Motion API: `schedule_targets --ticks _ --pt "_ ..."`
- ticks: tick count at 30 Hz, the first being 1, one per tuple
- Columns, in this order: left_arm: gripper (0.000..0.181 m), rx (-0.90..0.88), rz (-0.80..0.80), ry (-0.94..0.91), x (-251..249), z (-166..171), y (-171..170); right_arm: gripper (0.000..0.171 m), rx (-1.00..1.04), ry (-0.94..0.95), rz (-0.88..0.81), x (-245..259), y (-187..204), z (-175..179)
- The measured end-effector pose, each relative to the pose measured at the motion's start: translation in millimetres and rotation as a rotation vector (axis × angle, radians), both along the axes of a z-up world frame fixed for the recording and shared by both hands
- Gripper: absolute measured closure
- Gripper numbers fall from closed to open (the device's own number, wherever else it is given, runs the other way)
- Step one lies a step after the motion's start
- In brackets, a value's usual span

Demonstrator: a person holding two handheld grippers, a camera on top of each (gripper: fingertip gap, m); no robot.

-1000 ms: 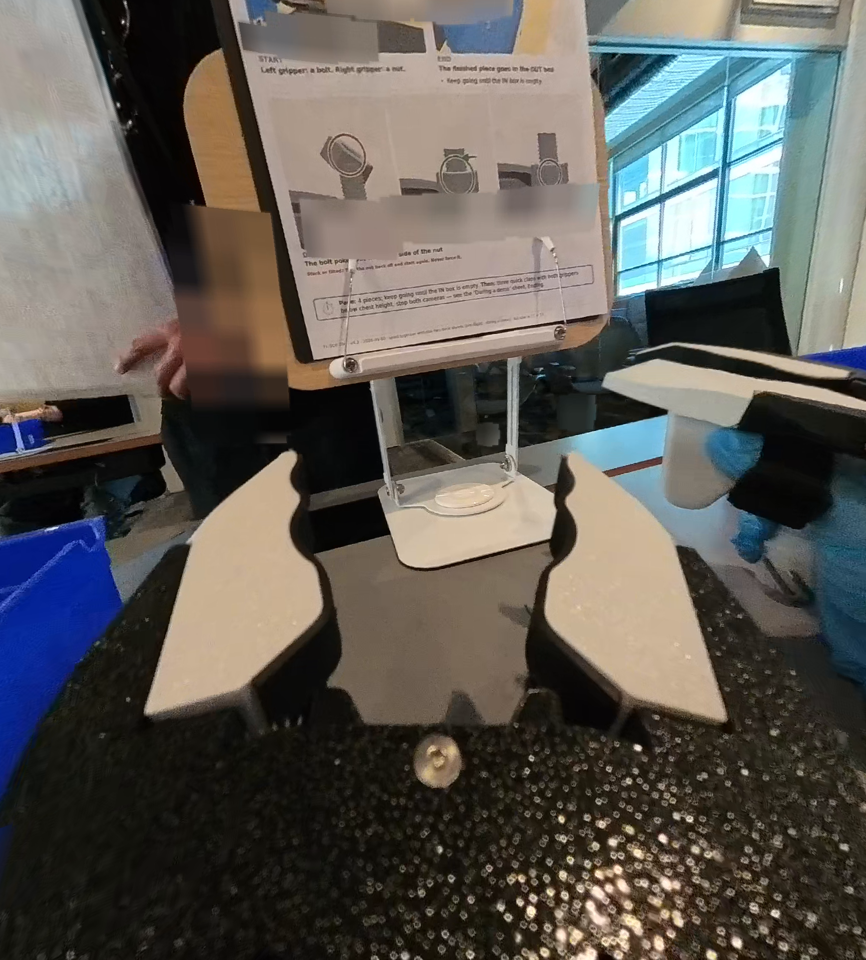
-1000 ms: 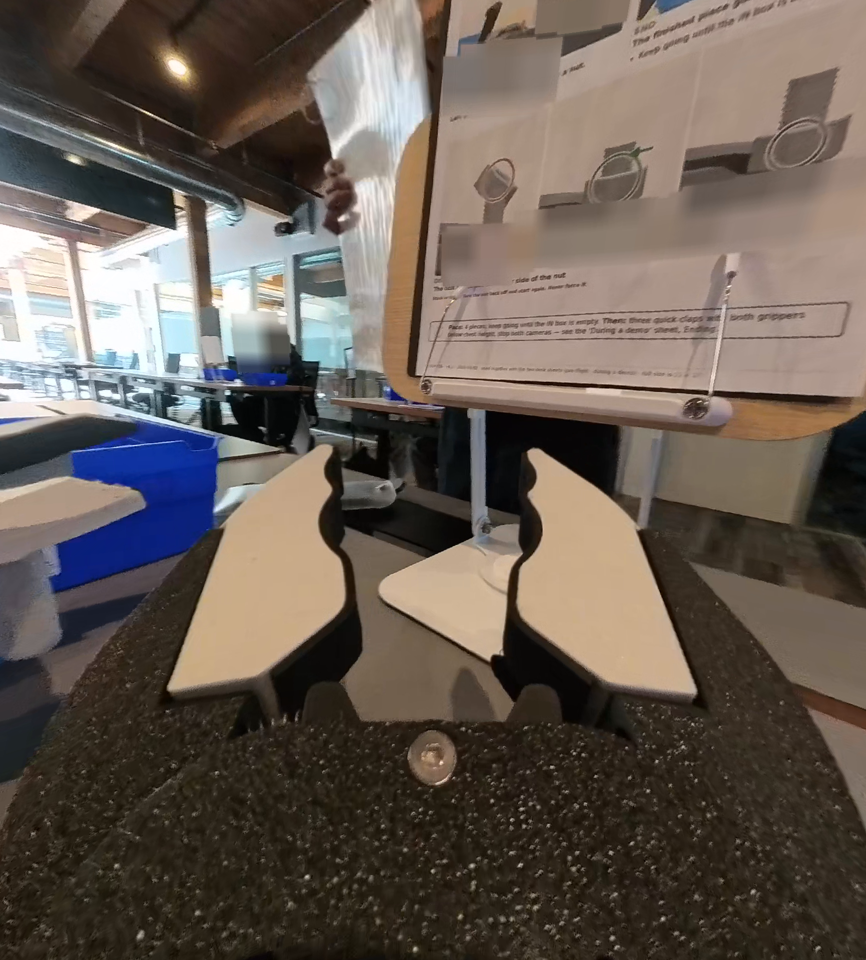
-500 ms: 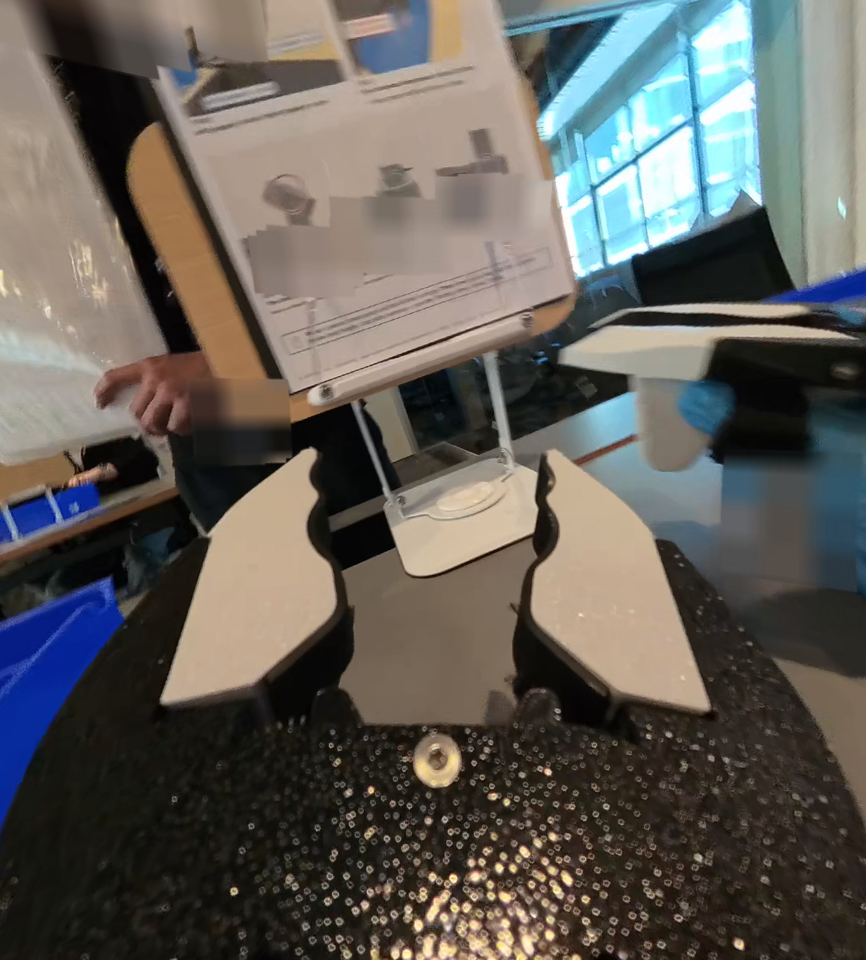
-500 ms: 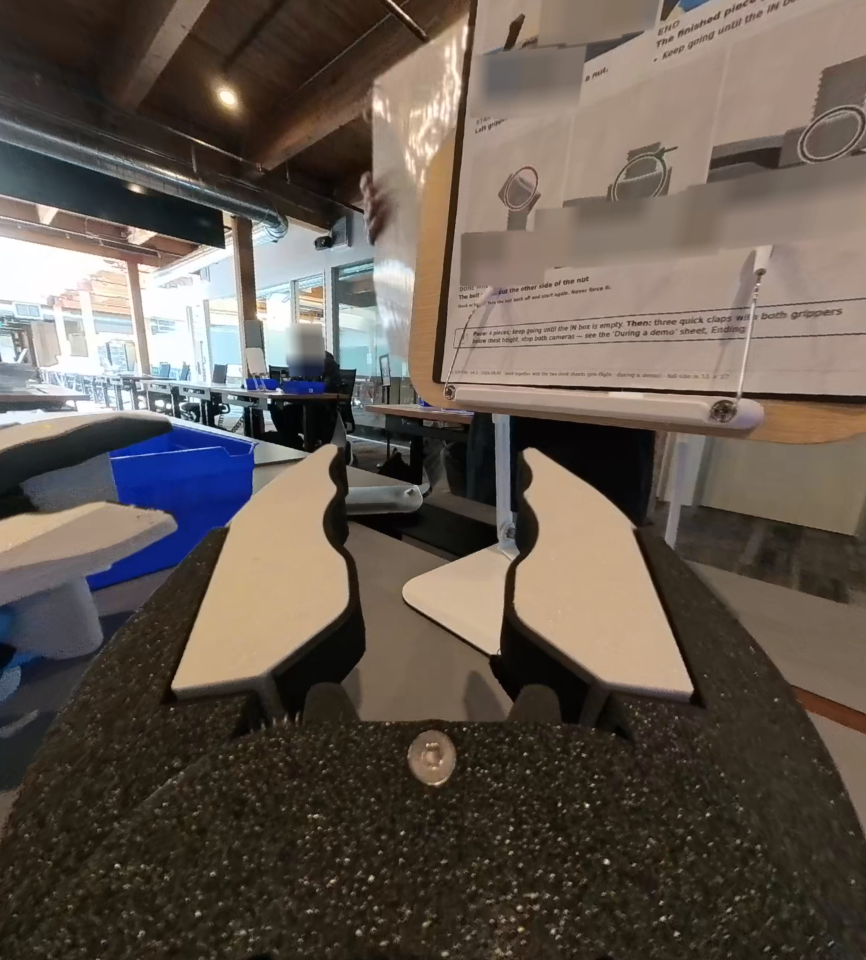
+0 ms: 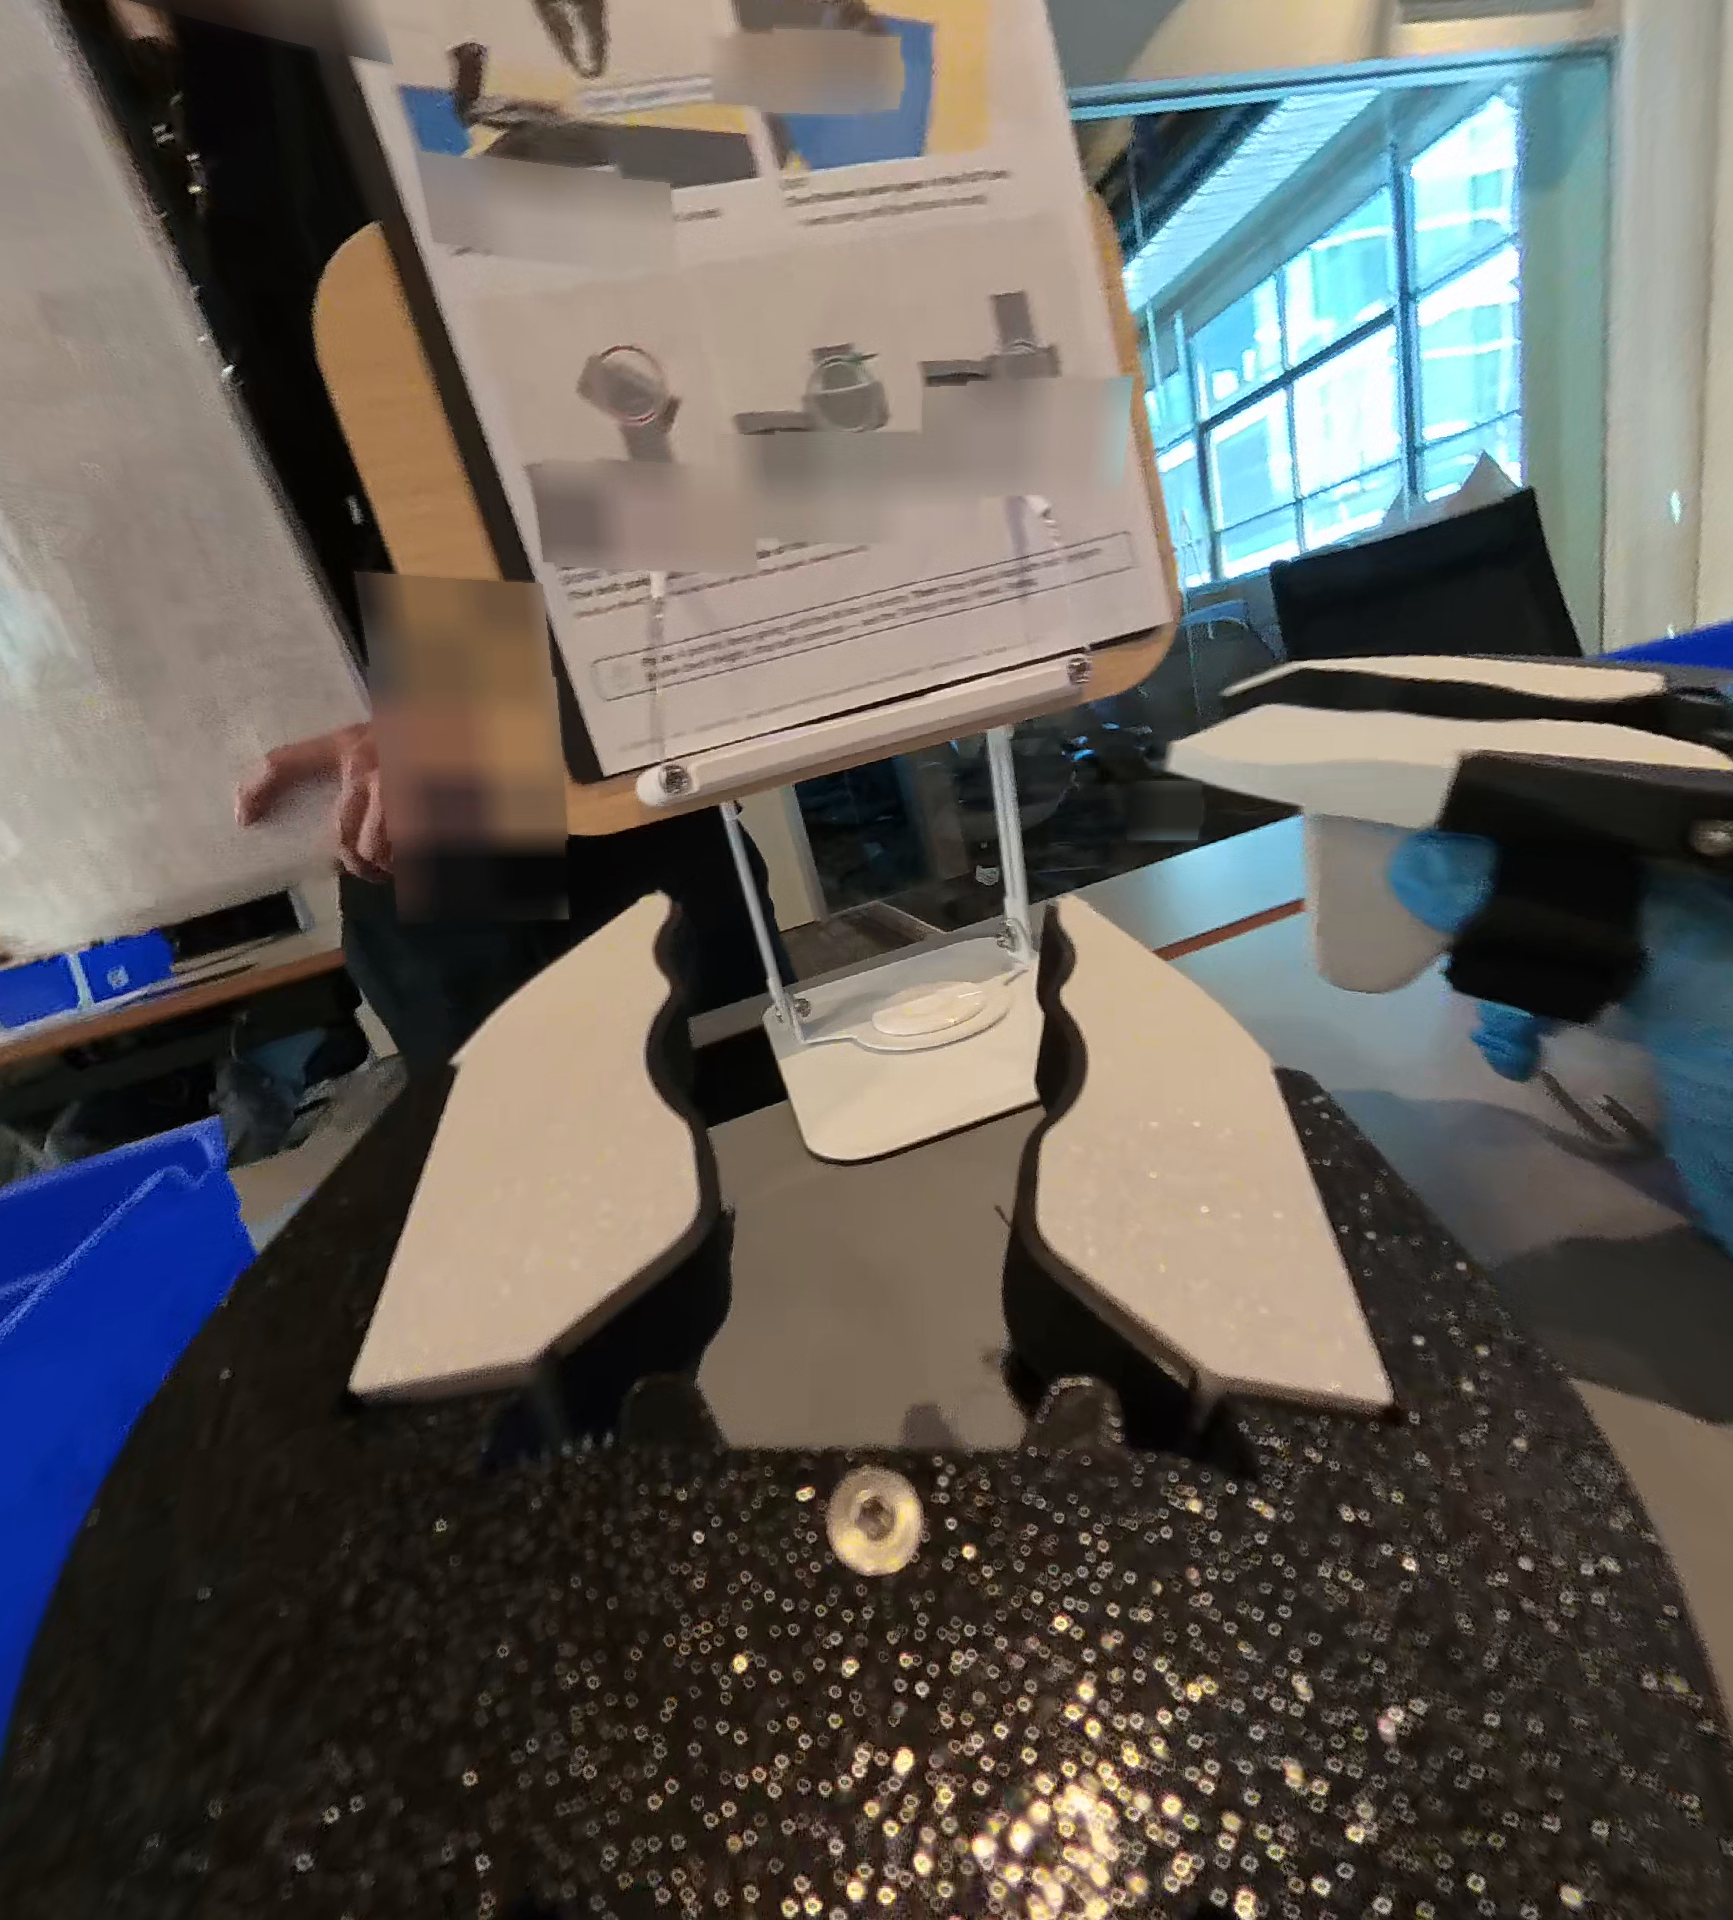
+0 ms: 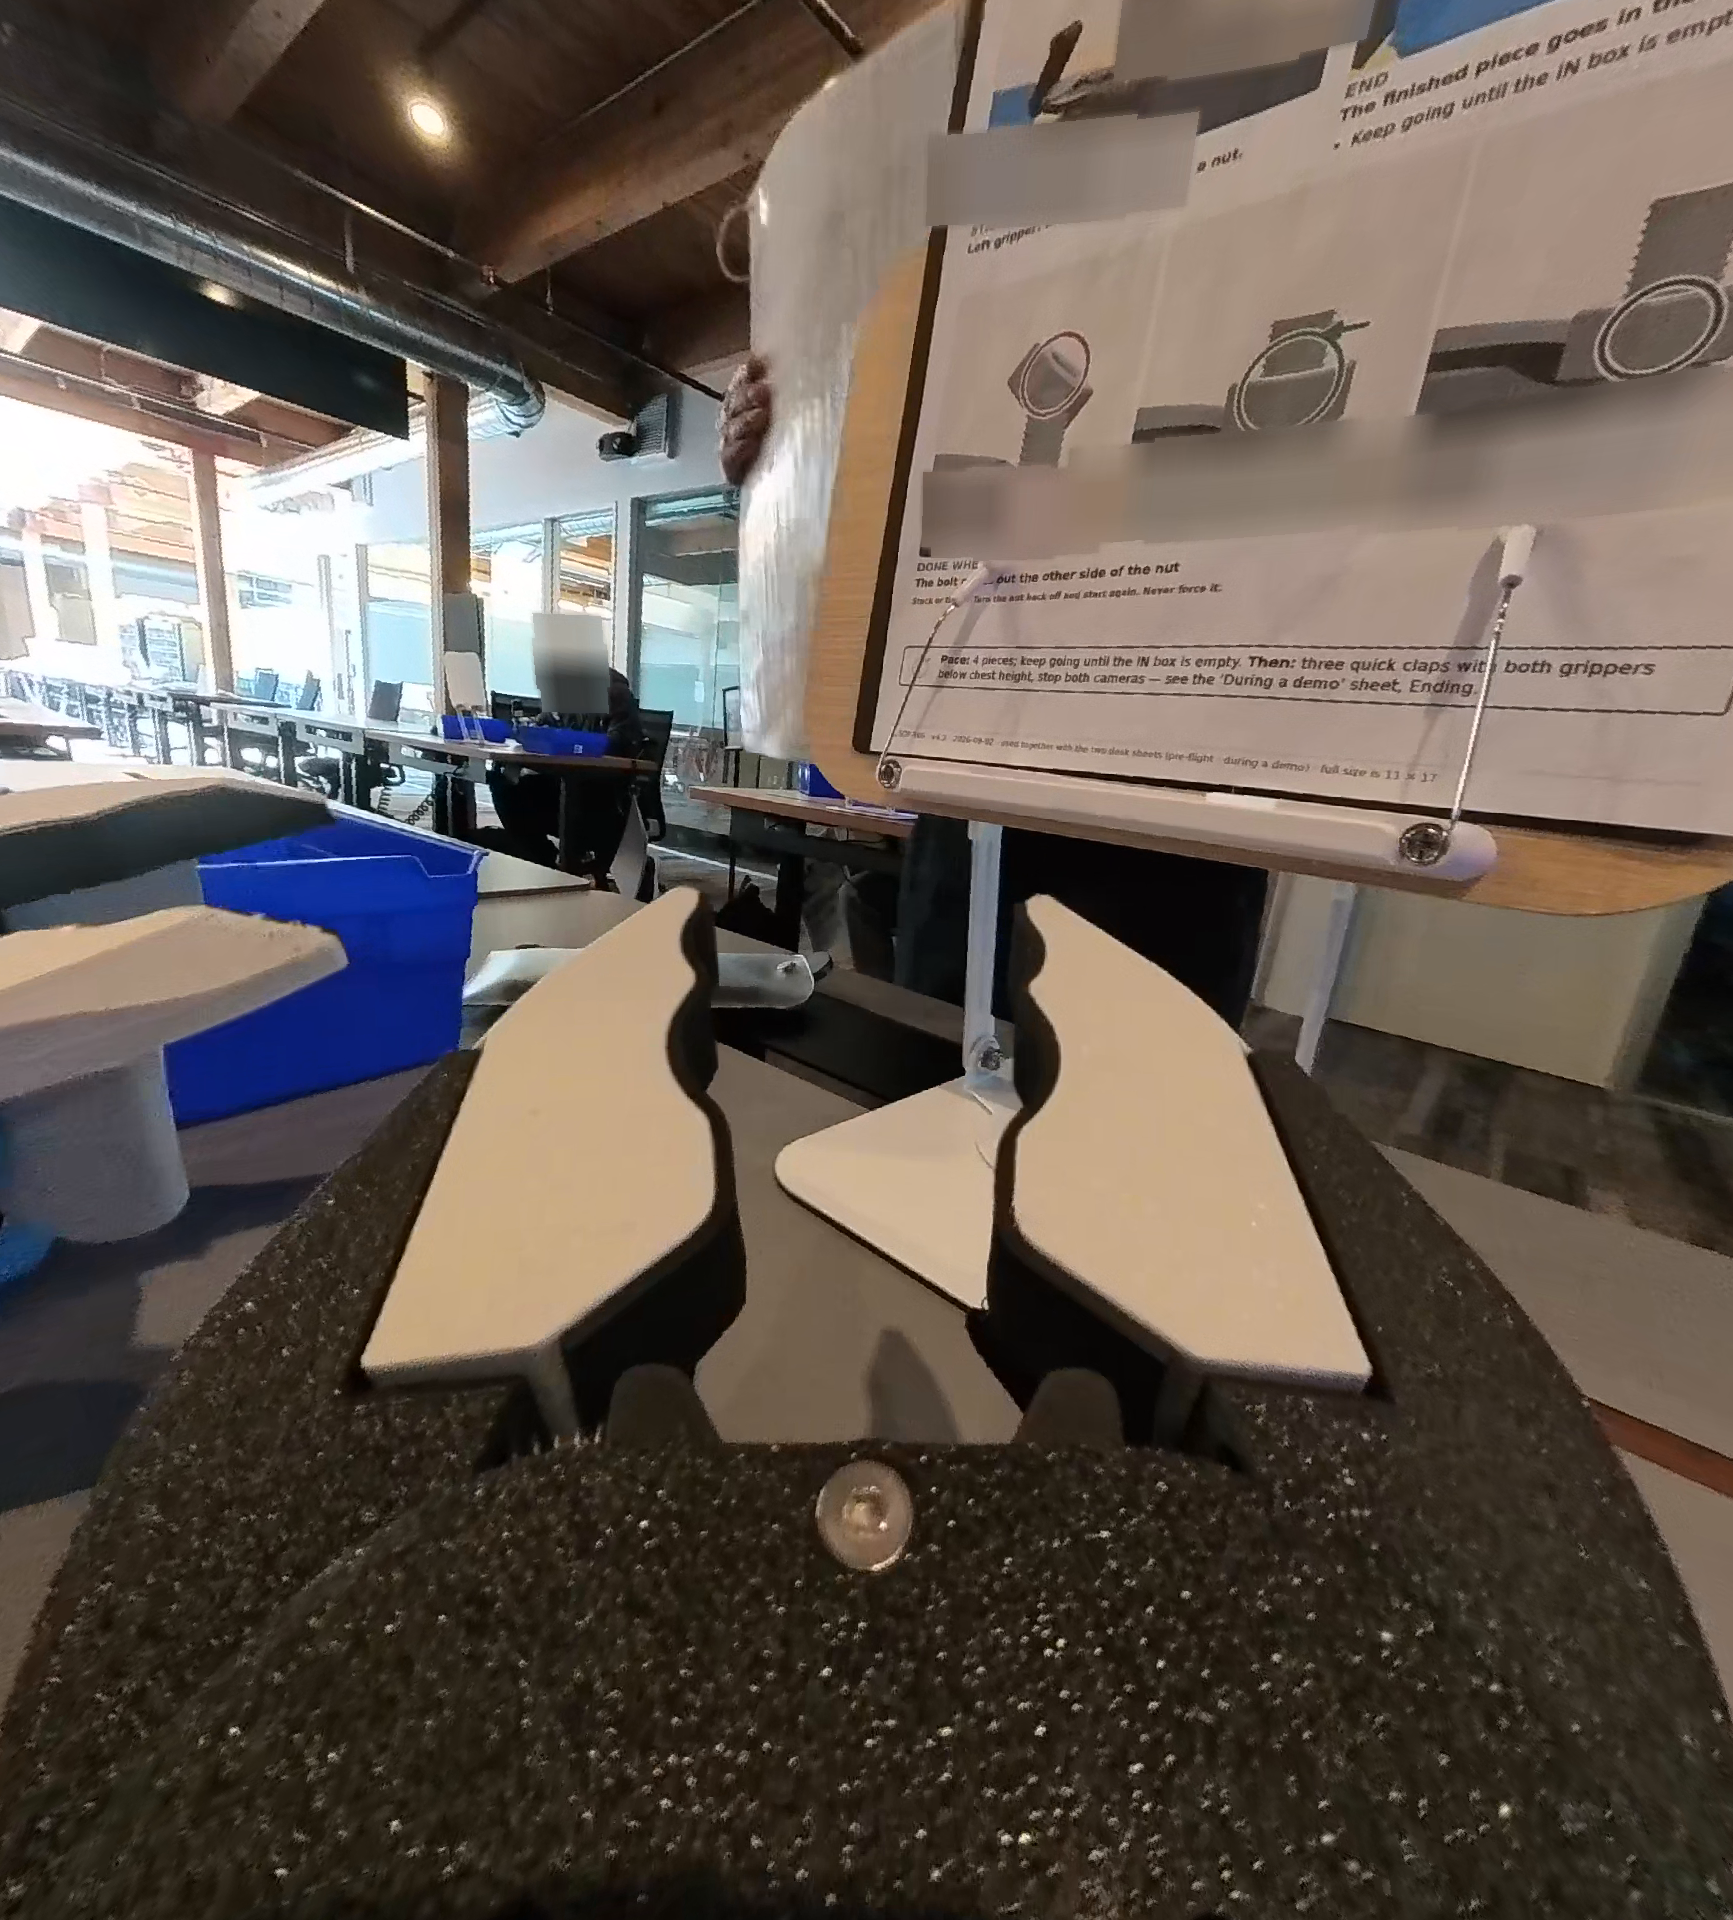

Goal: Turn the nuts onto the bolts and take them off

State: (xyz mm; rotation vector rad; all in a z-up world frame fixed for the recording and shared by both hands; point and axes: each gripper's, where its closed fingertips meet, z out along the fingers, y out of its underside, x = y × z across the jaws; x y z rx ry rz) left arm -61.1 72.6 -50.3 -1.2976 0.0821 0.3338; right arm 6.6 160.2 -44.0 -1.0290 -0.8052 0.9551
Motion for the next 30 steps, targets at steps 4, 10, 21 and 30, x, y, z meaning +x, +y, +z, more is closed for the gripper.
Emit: schedule_targets --ticks 4,10,21,30 --pt "0.117 0.034 0.007 -0.029 -4.2 4.1 -2.8 0.118 -0.028 0.029 -0.043 10.0 8.9 1.5" --pt "0.115 0.122 -0.087 -0.119 -3.4 15.7 -11.2 0.112 -0.091 0.143 -0.035 29.8 13.9 10.1" --pt "0.129 0.094 -0.098 -0.184 -11.3 9.9 -10.8 0.118 -0.073 0.091 -0.029 22.5 8.5 6.6" --pt "0.135 0.071 -0.053 -0.102 -8.1 7.5 -10.2 0.123 -0.038 0.050 -0.065 19.2 8.9 5.0"
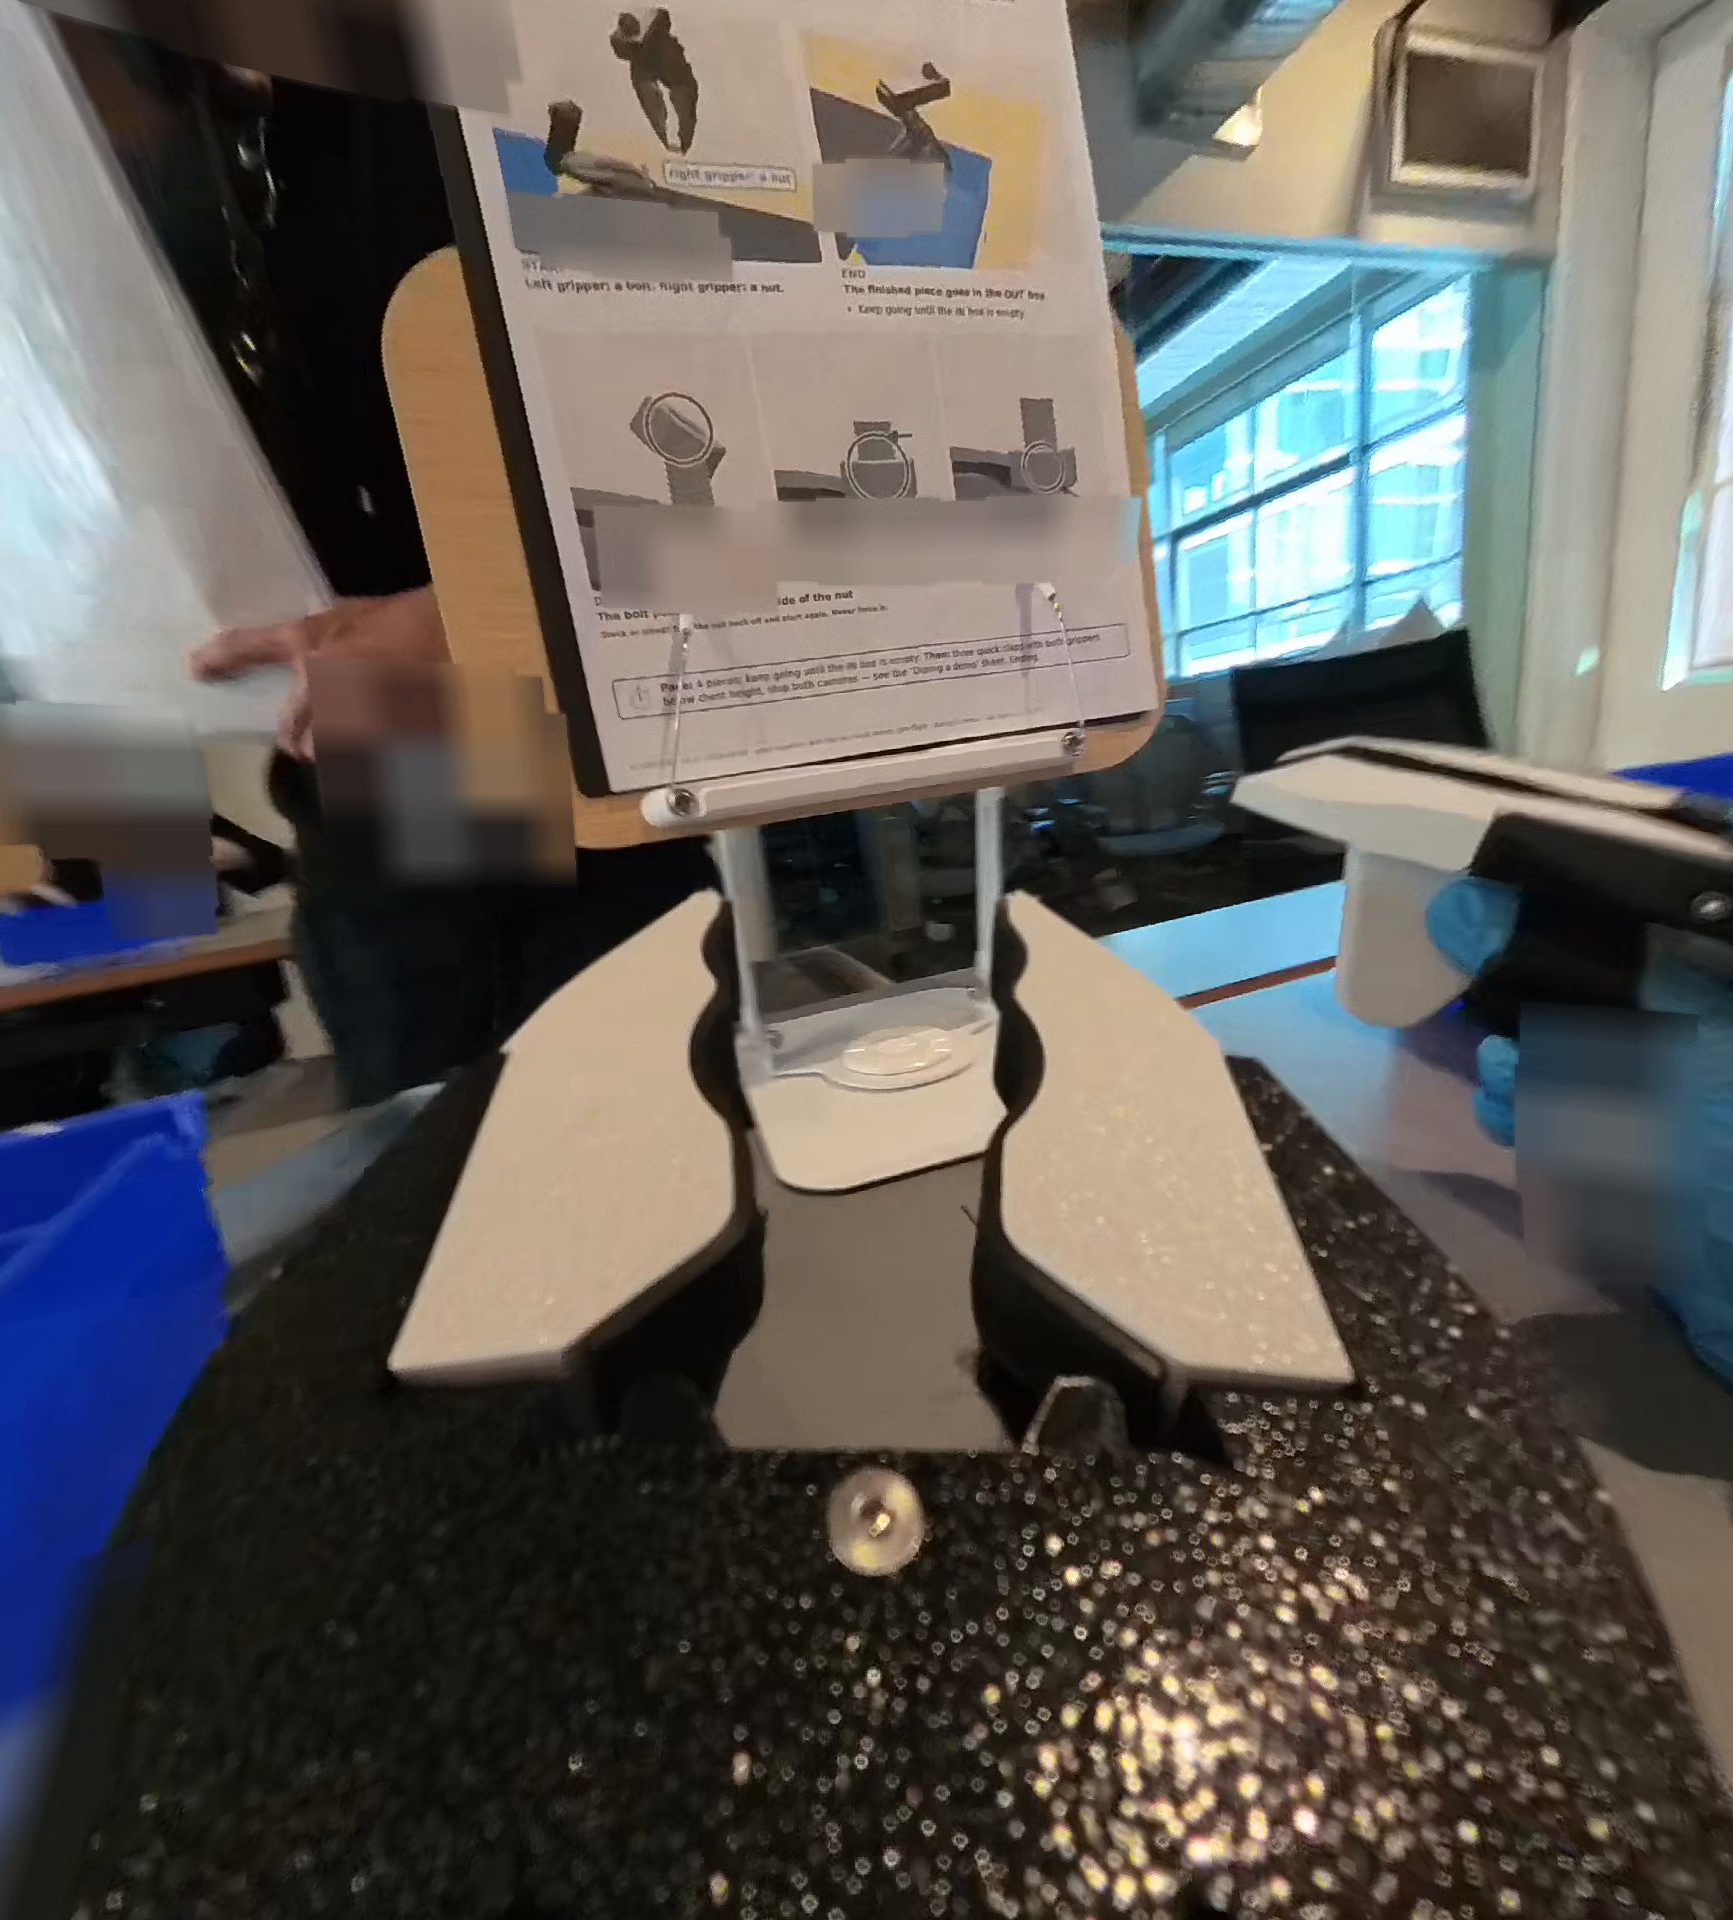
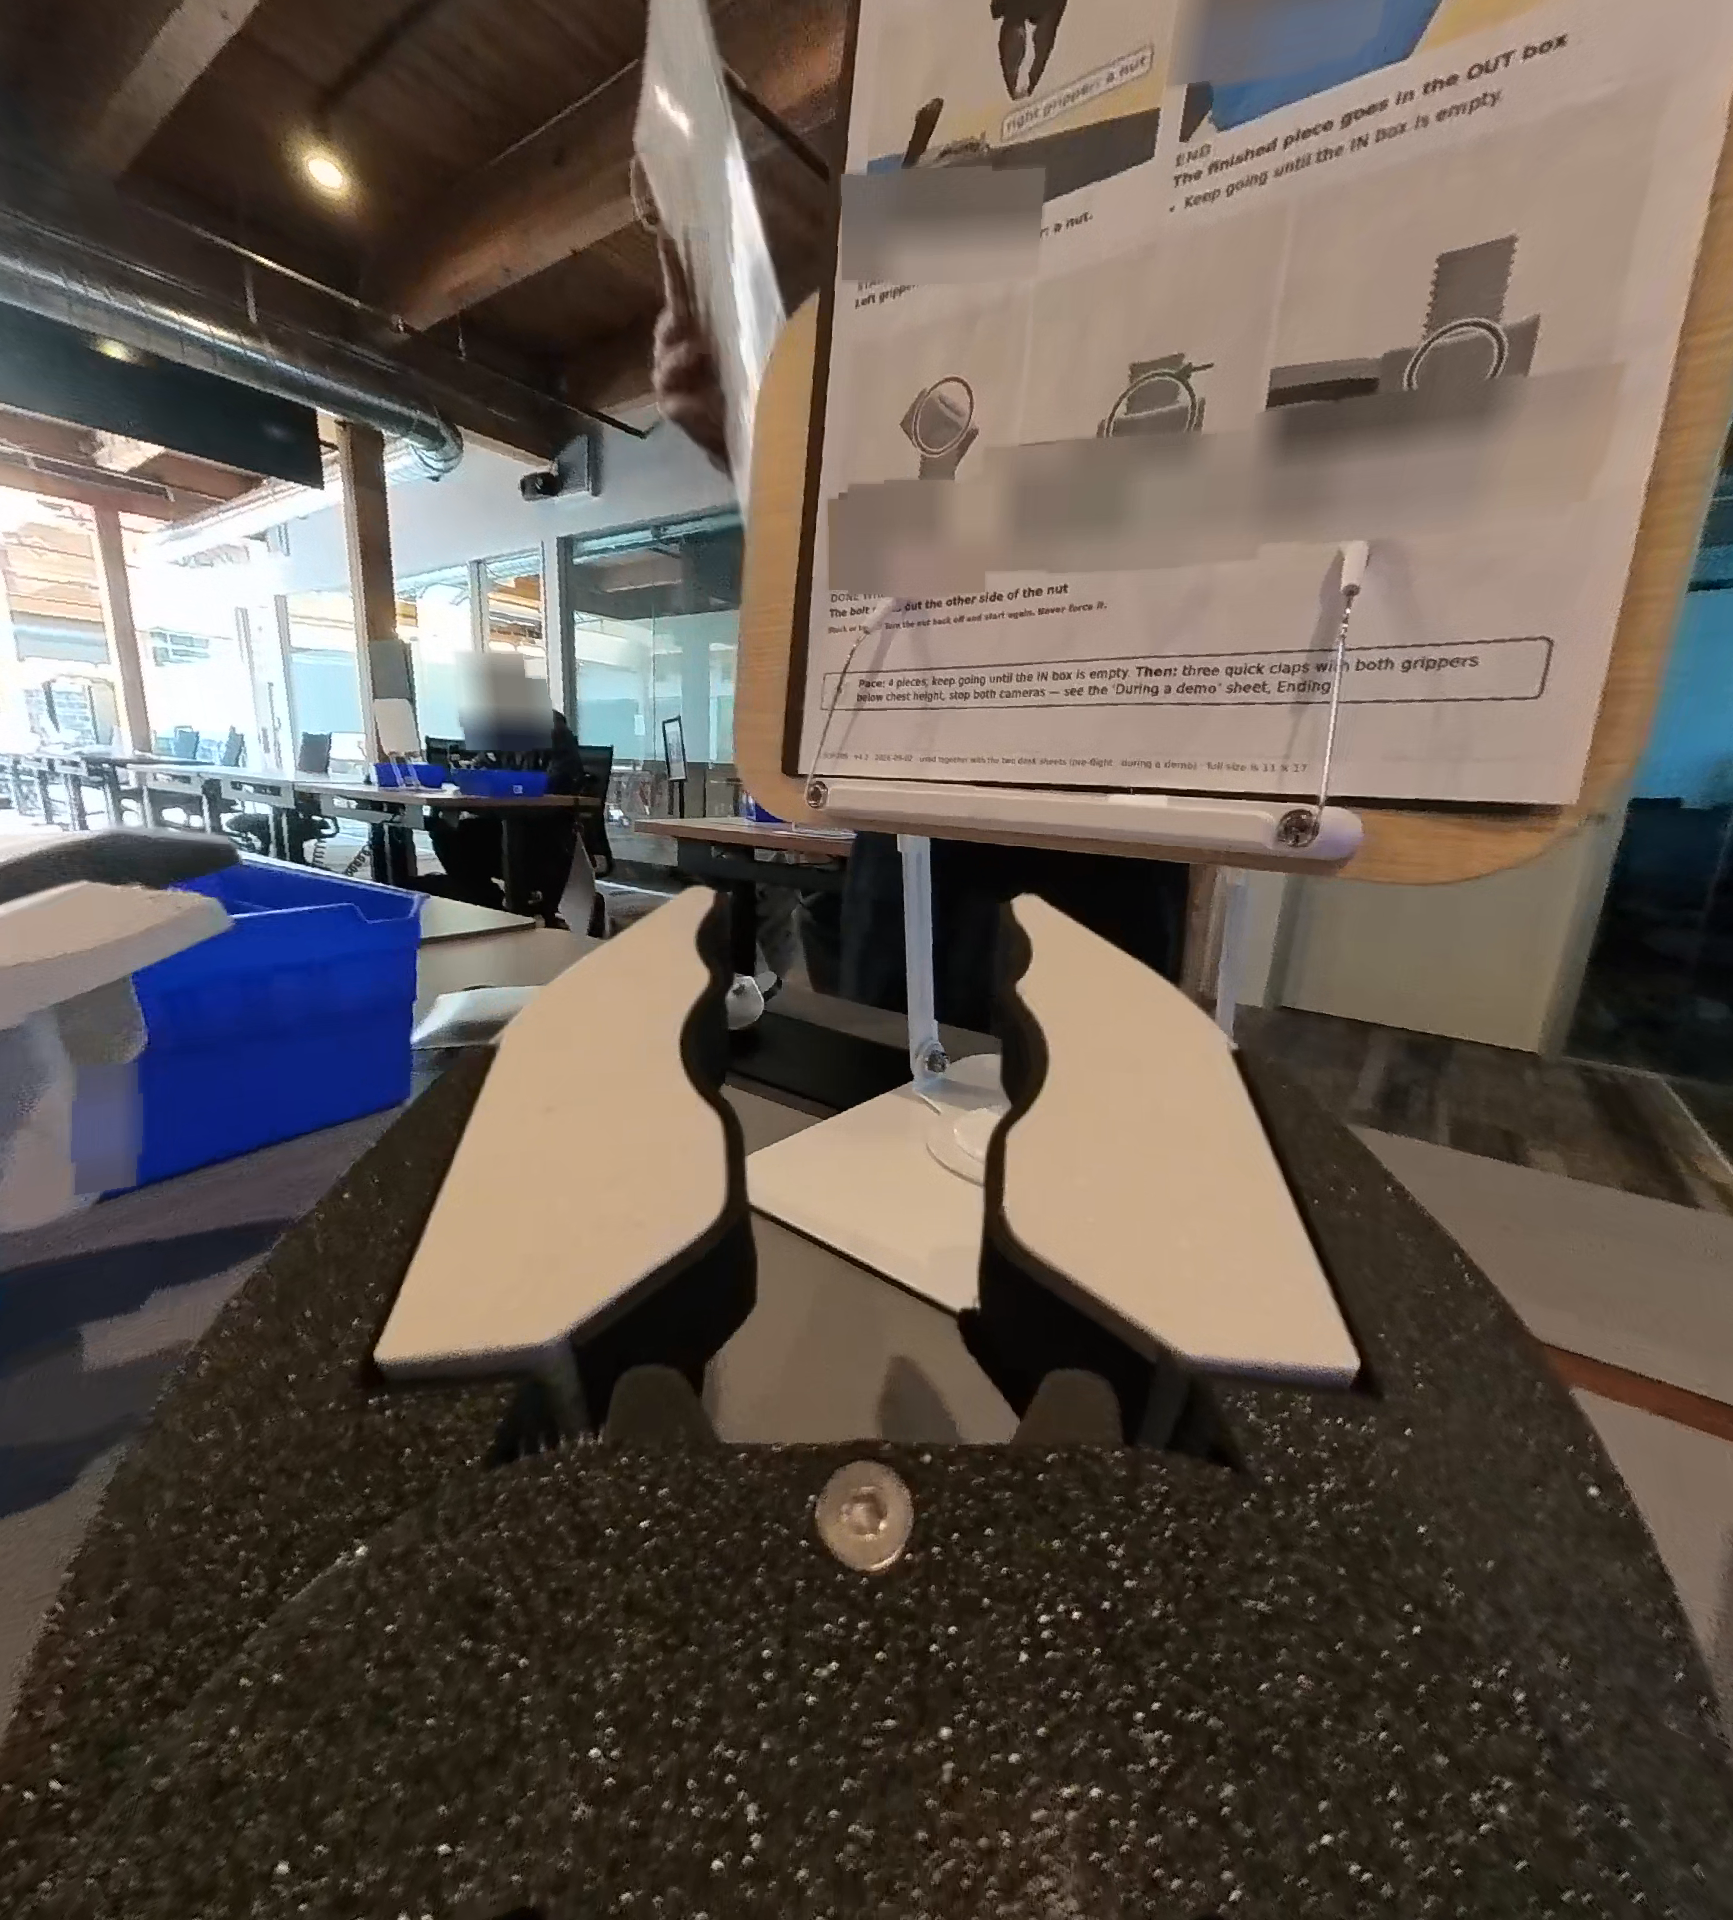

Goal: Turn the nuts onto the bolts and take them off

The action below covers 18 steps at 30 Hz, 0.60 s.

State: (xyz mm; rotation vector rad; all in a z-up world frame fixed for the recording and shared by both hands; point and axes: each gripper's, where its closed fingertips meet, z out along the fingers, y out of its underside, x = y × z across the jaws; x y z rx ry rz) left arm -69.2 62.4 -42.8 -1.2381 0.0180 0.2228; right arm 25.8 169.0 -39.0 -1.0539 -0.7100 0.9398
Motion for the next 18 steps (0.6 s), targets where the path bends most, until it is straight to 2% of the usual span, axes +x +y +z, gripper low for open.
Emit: schedule_targets --ticks 5,12,18 --pt "0.116 0.080 0.154 0.135 -1.1 14.1 -13.3 0.109 0.101 0.098 -0.092 15.6 -3.9 21.6" --pt "0.092 0.138 0.146 0.135 3.5 23.9 -21.6 0.101 0.211 0.136 -0.138 29.2 -13.9 40.3" --pt "0.066 0.220 0.136 0.130 0.9 36.6 -30.2 0.082 0.237 0.192 -0.167 43.9 -8.6 48.3"
